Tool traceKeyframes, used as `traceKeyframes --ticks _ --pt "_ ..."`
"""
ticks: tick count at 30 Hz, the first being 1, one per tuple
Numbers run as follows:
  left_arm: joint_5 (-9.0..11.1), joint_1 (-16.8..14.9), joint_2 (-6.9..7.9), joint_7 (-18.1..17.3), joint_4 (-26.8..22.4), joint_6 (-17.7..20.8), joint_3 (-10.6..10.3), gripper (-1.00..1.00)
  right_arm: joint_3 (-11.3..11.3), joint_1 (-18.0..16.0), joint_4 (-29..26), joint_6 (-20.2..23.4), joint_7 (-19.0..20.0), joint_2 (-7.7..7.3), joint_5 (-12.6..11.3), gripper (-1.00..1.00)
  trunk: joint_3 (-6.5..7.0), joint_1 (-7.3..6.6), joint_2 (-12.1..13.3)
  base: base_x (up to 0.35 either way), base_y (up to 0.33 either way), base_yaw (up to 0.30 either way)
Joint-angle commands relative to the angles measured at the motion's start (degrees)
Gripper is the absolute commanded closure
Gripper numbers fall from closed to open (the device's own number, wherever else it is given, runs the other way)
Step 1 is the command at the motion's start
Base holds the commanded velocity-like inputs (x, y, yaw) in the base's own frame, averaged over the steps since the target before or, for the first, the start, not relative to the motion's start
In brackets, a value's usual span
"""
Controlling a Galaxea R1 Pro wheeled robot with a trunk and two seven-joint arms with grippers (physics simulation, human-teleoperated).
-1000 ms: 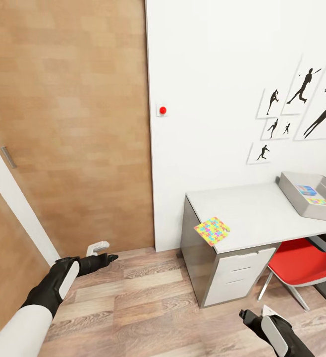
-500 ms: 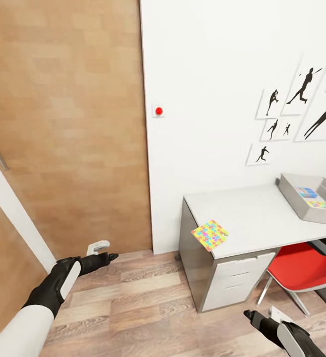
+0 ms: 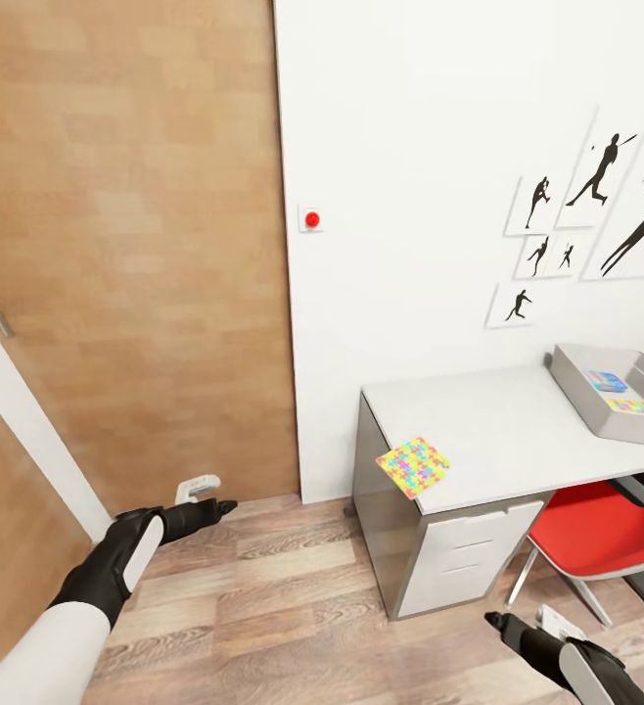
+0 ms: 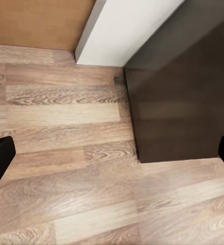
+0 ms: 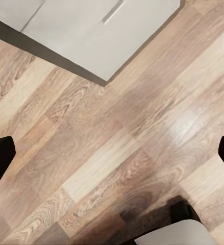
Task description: Put all the toys in the child's room - the three board games (two on the bed and one on the table), the two jigsaw puzzles on the table, and the tennis ball on the table - inside the toy box on the table in the child's room.
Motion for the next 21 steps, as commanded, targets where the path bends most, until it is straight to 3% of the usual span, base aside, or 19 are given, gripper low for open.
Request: traceKeyframes --ticks 1,6,7,10,11,15,21 --pt "0.2 0.0 -0.02 -0.1 0.0 0.4 -0.2 -1.00 -0.3 0.8 -0.3 0.6 1.8 -0.78 -0.1 -1.00 -0.12 0.04 -0.1 0.000 0.000 0.000" --pt "0.2 0.0 -0.02 0.5 0.0 0.4 -0.7 -1.00 -0.3 3.6 -2.7 2.3 9.1 -3.64 0.0 -1.00 -0.12 0.04 -0.1 0.000 0.000 0.000" --pt "0.2 0.0 -0.02 1.3 0.0 0.4 -0.8 -1.00 -0.3 4.7 -3.7 2.9 12.7 -4.70 0.0 -1.00 -0.12 0.04 -0.1 0.000 0.000 0.000" --pt "0.2 0.0 -0.02 2.7 0.0 0.4 -0.9 -1.00 -0.3 6.5 -4.9 3.2 19.2 -6.03 0.3 -1.00 -0.12 0.04 -0.1 0.000 0.000 0.000" --pt "0.2 0.0 -0.02 3.6 0.0 0.4 -0.9 -1.00 -0.3 7.5 -5.7 3.3 23.8 -6.65 0.5 -1.00 -0.12 0.04 -0.1 0.000 0.000 0.000" --pt "0.3 0.0 -0.02 4.9 0.0 0.4 -0.9 -1.00 -0.3 9.1 -6.9 3.0 33.8 -7.61 0.9 -1.00 -0.12 0.04 -0.1 0.000 0.000 0.000" --pt "0.3 0.0 -0.02 5.4 0.0 0.4 -0.9 -1.00 -0.3 9.8 -7.4 0.5 42.8 -8.83 0.9 -1.00 -0.12 0.04 -0.1 0.000 0.000 0.000"
